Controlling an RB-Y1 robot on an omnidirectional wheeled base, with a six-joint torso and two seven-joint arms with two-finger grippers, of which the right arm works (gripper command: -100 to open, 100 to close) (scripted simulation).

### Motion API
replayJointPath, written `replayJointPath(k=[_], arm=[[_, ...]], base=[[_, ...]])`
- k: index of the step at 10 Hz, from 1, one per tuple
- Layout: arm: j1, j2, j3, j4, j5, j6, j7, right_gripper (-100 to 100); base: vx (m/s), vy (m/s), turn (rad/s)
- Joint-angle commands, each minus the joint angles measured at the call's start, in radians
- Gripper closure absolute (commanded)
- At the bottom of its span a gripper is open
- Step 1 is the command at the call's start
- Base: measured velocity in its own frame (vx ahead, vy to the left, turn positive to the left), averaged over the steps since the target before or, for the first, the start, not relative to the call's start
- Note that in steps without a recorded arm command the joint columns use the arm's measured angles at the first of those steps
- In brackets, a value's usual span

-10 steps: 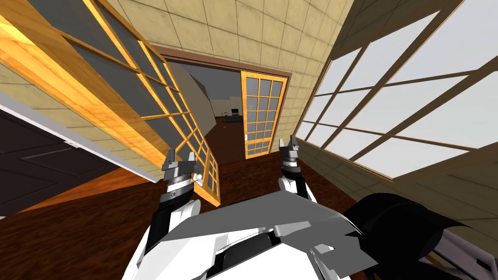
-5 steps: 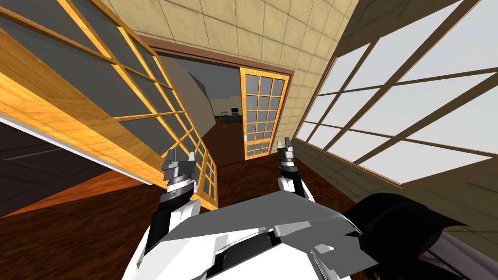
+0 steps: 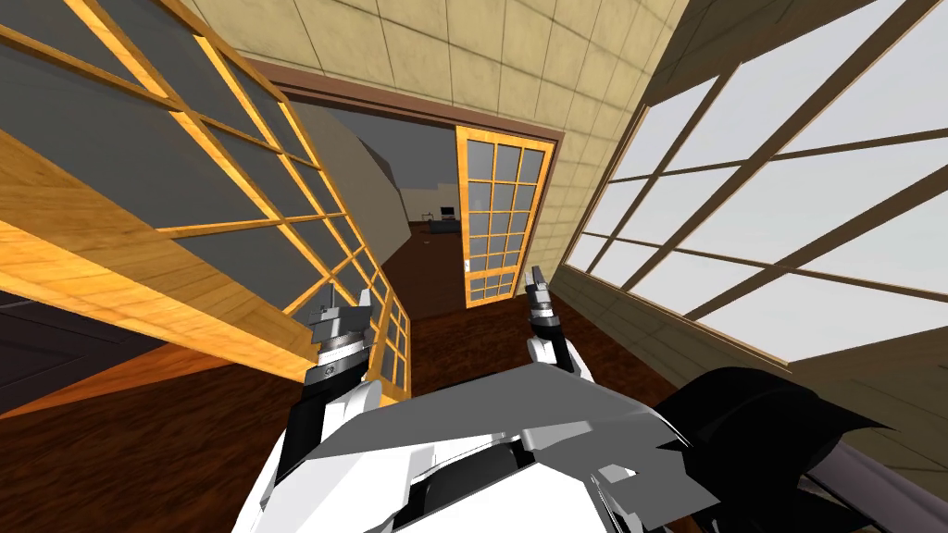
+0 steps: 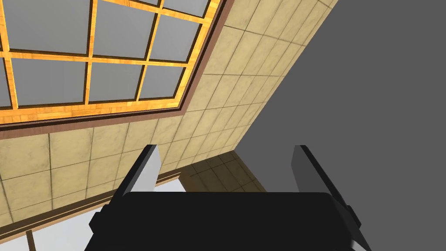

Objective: Pull the door open

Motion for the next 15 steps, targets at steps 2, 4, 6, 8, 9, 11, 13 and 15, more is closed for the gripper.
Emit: replayJointPath(k=[2, 4, 6, 8, 9, 11, 13, 15], arm=[[-0.012, -0.008, -0.005, 0.054, 0.022, -0.013, 0.048, -100], [-0.025, -0.013, -0.01, 0.096, 0.038, -0.021, 0.082, -100], [-0.038, -0.018, -0.015, 0.141, 0.055, -0.029, 0.12, -100], [-0.052, -0.023, -0.021, 0.185, 0.072, -0.038, 0.158, -100], [-0.058, -0.026, -0.023, 0.208, 0.081, -0.042, 0.176, -100], [-0.073, -0.029, -0.029, 0.256, 0.099, -0.051, 0.216, -100], [-0.087, -0.032, -0.035, 0.303, 0.118, -0.059, 0.256, -100], [-0.101, -0.035, -0.041, 0.351, 0.136, -0.068, 0.296, -100]], base=[[0.115, -0.024, 0.01], [0.094, -0.014, 0.011], [0.095, -0.001, 0.013], [0.087, -0.009, 0.012], [0.092, -0.01, 0.011], [0.109, -0.004, 0.015], [0.101, 0.005, 0.011], [0.1, -0.008, 0.016]])
